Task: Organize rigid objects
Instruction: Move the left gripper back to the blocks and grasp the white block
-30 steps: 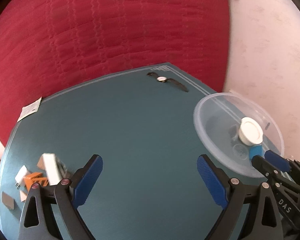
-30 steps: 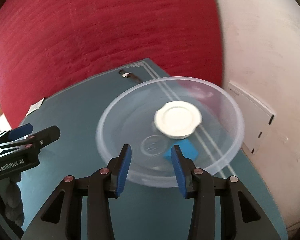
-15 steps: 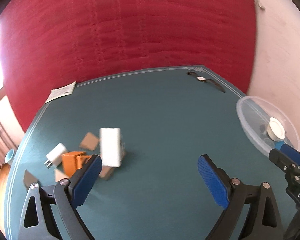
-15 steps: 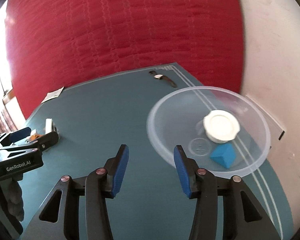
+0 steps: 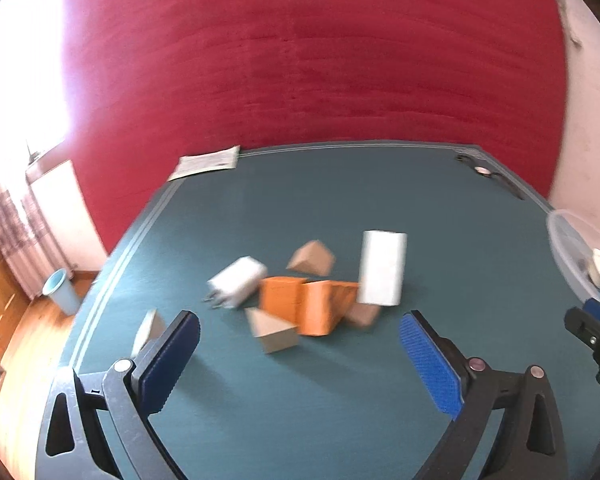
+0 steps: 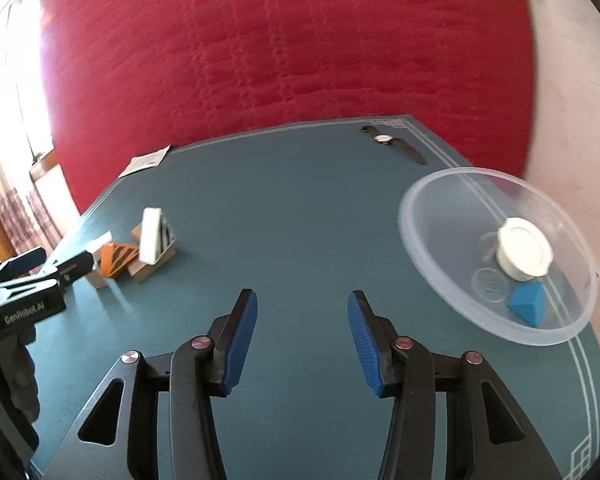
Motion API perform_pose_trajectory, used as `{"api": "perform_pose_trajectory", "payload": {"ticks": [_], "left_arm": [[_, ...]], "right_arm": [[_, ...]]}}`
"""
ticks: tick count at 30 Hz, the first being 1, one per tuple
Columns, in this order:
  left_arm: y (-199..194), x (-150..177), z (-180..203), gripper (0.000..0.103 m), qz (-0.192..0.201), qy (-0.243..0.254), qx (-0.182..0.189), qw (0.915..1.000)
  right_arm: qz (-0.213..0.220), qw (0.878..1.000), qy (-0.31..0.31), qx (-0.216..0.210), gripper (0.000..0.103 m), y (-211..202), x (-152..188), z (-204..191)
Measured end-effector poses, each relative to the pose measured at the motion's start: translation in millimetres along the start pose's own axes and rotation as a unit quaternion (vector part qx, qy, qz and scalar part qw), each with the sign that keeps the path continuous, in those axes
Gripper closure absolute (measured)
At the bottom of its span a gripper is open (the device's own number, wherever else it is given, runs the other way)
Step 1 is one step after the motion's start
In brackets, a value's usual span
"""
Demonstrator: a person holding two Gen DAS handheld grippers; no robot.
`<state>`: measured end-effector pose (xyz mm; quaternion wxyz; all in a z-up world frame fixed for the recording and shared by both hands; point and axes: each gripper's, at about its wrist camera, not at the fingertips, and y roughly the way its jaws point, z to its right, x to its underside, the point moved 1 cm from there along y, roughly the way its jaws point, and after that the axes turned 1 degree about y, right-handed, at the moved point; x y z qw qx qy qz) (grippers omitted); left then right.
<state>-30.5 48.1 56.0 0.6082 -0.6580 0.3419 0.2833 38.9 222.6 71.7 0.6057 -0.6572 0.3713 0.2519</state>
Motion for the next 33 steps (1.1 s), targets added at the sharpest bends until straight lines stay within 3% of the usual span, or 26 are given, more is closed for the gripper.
{"api": "perform_pose_trajectory", "payload": {"ticks": [16, 23, 33], "left_arm": [[17, 39, -114, 0.001, -0.053, -0.014, -0.120, 0.9913], [34, 44, -137, 0.001, -0.073, -0.014, -0.136, 0.9879], [62, 29, -132, 0.001, -0.097, 0.011, -0.128, 0.9870]], "right_arm": [[-0.036, 0.999, -0.032, -0.026, 0.054, 20, 12, -43], [-0.044, 0.998, -0.042, -0.031, 0.054, 26, 14, -56], [-0.053, 0.997, -0.050, -0.036, 0.054, 31, 17, -65]]}}
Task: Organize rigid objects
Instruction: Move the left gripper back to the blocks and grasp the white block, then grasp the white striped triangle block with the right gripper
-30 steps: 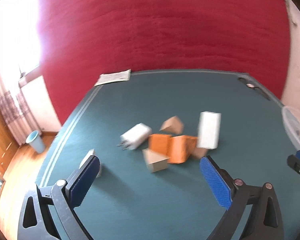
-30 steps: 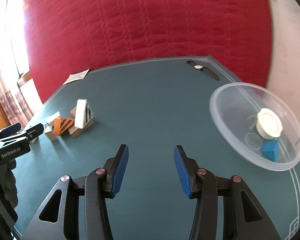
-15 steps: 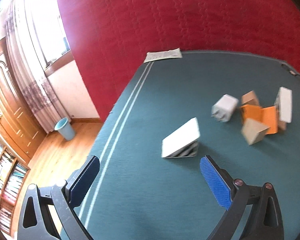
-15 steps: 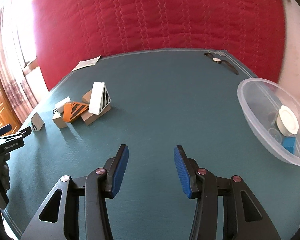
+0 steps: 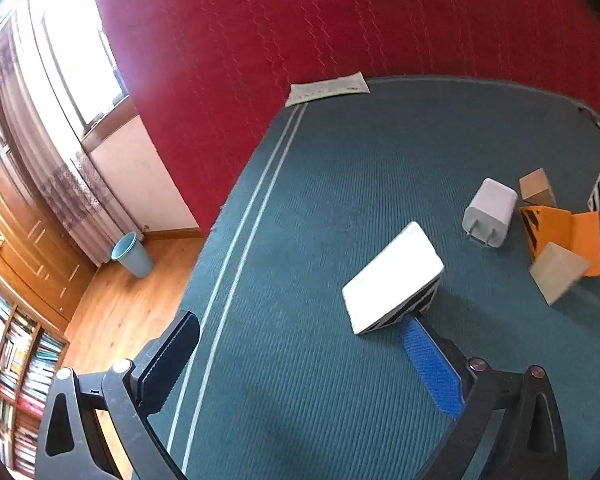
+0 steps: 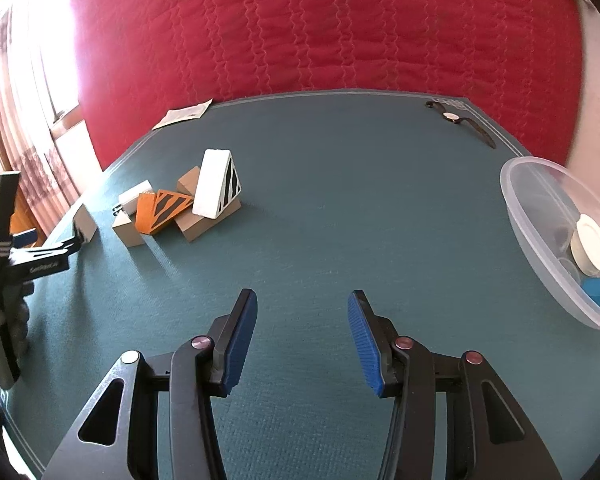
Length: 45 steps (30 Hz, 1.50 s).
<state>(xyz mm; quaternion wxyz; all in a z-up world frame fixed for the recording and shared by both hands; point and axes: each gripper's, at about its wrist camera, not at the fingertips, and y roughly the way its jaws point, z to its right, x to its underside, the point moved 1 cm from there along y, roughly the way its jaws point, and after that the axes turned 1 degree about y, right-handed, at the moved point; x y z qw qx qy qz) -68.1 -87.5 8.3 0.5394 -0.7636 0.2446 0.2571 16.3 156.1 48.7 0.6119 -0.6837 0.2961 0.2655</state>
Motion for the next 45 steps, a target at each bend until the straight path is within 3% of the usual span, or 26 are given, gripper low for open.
{"api": "perform_pose_trajectory", "payload": {"ticks": [9, 11, 14, 16, 19, 35, 45], "left_arm": [[10, -20, 11, 0.001, -0.009, 0.005, 0.033, 0.9994], [11, -22, 14, 0.006, -0.001, 0.009, 0.039, 0.9992], [10, -22, 16, 0.025, 0.007, 0.009, 0.064, 0.9979], [8, -22, 18, 0.047, 0.012, 0.012, 0.081, 0.9965], [7, -22, 18, 0.066, 0.011, 0.006, 0.097, 0.9952], [-24, -15, 19, 0.066, 0.036, -0.035, 0.114, 0.9922], [-29, -8, 33, 0.066, 0.050, -0.019, 0.120, 0.9913]], "right_arm": [[-0.008, 1.000, 0.000, -0.001, 0.054, 4, 1, -1], [-0.010, 1.000, -0.002, -0.001, 0.054, 5, 1, -2], [-0.011, 1.000, -0.004, -0.001, 0.054, 4, 2, -2], [-0.012, 1.000, -0.005, 0.001, 0.054, 4, 3, -3], [-0.014, 1.000, -0.007, 0.001, 0.054, 5, 2, -5], [-0.033, 0.998, -0.010, -0.043, 0.054, 33, -38, -33], [-0.023, 0.997, 0.019, -0.067, 0.054, 58, -73, -53]]}}
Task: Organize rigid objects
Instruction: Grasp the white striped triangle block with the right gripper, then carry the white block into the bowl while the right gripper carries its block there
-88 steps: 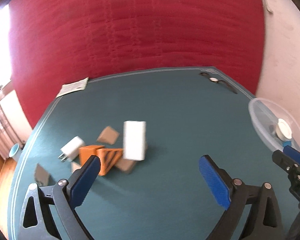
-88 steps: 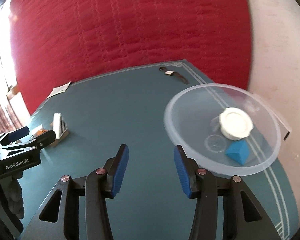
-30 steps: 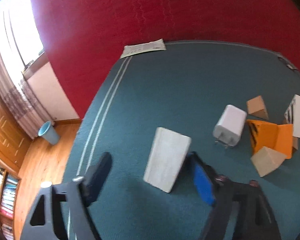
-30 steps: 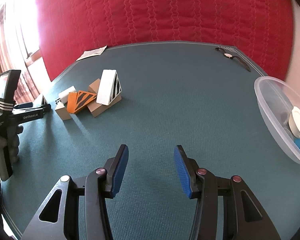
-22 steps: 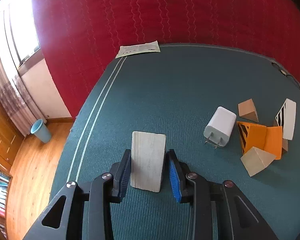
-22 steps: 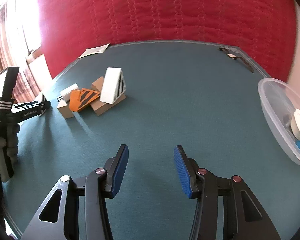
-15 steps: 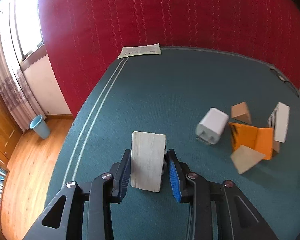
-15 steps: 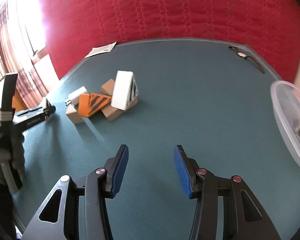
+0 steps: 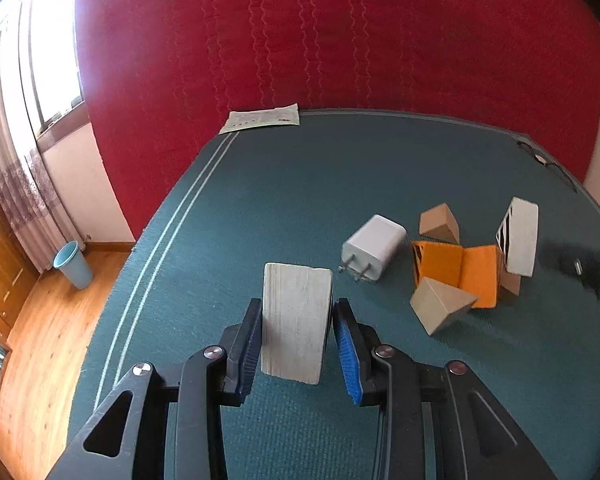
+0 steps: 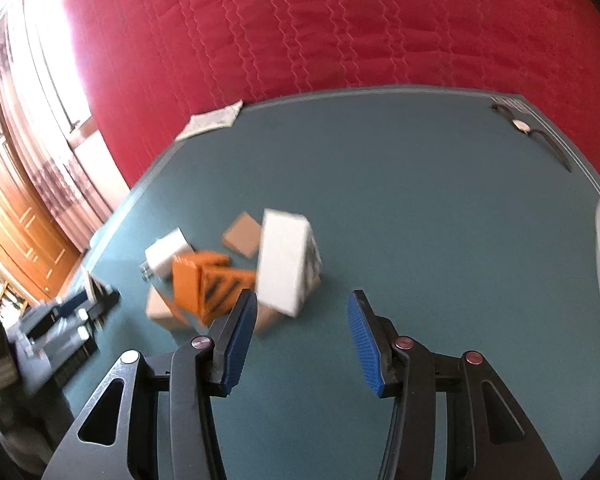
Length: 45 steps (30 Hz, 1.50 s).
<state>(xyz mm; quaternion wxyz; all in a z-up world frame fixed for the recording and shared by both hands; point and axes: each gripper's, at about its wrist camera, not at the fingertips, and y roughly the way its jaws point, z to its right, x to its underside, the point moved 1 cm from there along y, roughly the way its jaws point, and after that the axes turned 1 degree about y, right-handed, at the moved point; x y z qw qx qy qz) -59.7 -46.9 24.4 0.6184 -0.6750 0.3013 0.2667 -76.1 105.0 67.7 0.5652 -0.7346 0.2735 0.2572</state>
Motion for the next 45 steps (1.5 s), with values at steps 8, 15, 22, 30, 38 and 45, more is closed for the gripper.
{"api": "perform_pose_trajectory", "payload": {"ticks": [8, 15, 22, 30, 38, 45], "left_arm": [[-4, 1, 2, 0.066, 0.010, 0.004, 0.004, 0.9999], [-6, 2, 4, 0.066, 0.011, 0.002, 0.009, 0.9999], [-6, 3, 3, 0.066, 0.009, -0.001, 0.012, 0.9999], [-5, 3, 1, 0.066, 0.007, -0.004, 0.019, 0.9998], [-5, 3, 2, 0.066, 0.007, -0.006, 0.026, 0.9996], [-5, 3, 4, 0.066, 0.009, -0.006, 0.023, 0.9997]], "right_arm": [[0.009, 1.000, -0.001, 0.001, 0.054, 27, -25, -16], [-0.008, 1.000, 0.008, 0.012, 0.054, 48, -23, -14], [-0.016, 1.000, 0.008, 0.022, 0.066, 57, -20, -8], [-0.006, 1.000, -0.002, 0.012, 0.067, 44, -14, -9], [0.010, 1.000, 0.013, 0.008, 0.067, 18, -3, 1], [0.018, 0.999, 0.028, 0.020, 0.067, -5, 11, 15]]}}
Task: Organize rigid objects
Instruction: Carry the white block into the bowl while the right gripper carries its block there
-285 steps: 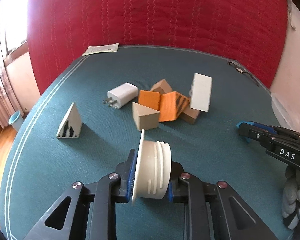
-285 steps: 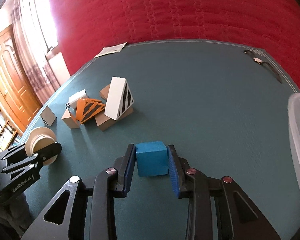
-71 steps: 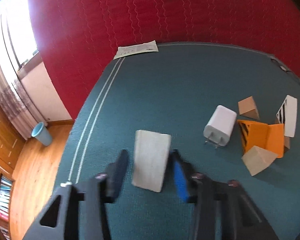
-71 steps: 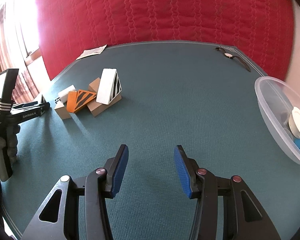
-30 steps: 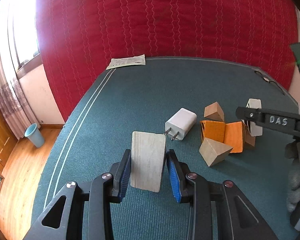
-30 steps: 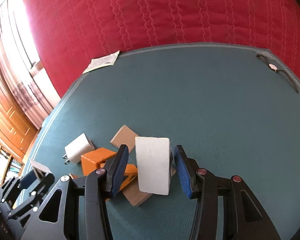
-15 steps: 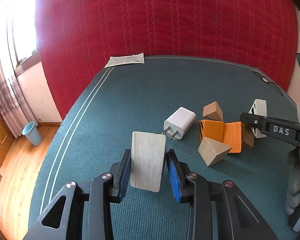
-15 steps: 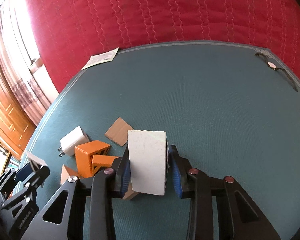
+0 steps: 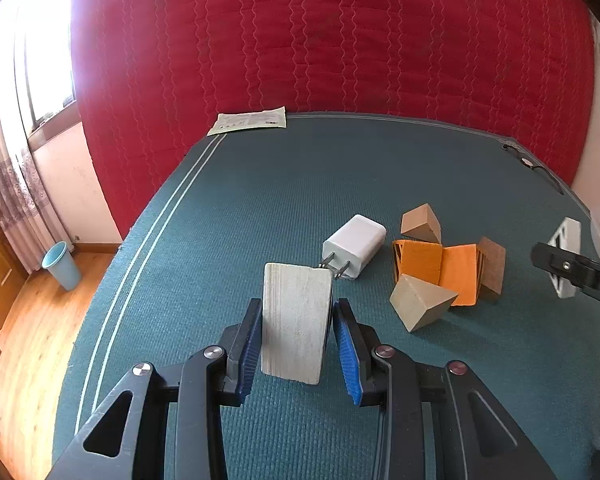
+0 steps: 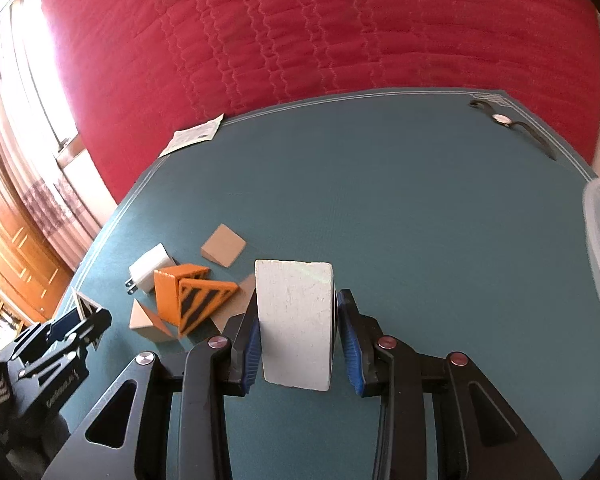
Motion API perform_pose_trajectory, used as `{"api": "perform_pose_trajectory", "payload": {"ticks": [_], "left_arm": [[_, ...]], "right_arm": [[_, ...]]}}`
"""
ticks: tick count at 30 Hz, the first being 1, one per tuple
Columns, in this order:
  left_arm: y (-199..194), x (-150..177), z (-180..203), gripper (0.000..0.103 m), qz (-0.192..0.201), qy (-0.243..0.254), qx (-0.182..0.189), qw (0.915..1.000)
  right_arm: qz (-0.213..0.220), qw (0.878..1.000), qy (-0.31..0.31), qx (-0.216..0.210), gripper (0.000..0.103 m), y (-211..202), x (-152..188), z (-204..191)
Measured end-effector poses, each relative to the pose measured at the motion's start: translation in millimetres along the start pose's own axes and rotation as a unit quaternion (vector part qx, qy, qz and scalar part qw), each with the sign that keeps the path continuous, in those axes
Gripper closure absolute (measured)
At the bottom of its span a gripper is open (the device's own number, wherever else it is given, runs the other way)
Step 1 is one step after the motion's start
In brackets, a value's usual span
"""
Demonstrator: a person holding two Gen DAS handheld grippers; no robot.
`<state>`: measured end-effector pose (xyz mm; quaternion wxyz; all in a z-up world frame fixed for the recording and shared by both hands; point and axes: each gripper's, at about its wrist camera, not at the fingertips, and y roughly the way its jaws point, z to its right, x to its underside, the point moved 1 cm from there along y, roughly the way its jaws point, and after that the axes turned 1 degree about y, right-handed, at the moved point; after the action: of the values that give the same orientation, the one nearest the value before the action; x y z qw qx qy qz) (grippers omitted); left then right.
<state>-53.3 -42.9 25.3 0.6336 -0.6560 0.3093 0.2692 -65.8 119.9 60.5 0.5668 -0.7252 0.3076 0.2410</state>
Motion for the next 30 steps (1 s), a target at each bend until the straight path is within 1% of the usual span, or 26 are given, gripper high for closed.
{"api": "perform_pose_trajectory", "payload": {"ticks": [6, 15, 20, 25, 30], "left_arm": [[-2, 1, 2, 0.066, -0.003, -0.002, 0.000, 1.0000], [-16, -2, 4, 0.066, -0.001, -0.018, 0.014, 0.9997], [-20, 0, 16, 0.066, -0.005, -0.013, 0.016, 0.9998], [-28, -1, 32, 0.066, -0.005, -0.003, 0.020, 0.9998], [-30, -2, 50, 0.066, -0.010, -0.002, 0.032, 0.9994]], "right_arm": [[0.007, 1.000, 0.005, 0.009, 0.067, -18, 5, 12], [0.018, 1.000, 0.016, 0.020, 0.067, -40, 14, 35], [0.021, 0.999, 0.027, 0.023, 0.067, -47, 16, 48], [0.034, 0.998, 0.034, 0.029, 0.067, -60, 16, 65], [0.056, 0.996, 0.048, 0.053, 0.067, -79, 17, 92]]}}
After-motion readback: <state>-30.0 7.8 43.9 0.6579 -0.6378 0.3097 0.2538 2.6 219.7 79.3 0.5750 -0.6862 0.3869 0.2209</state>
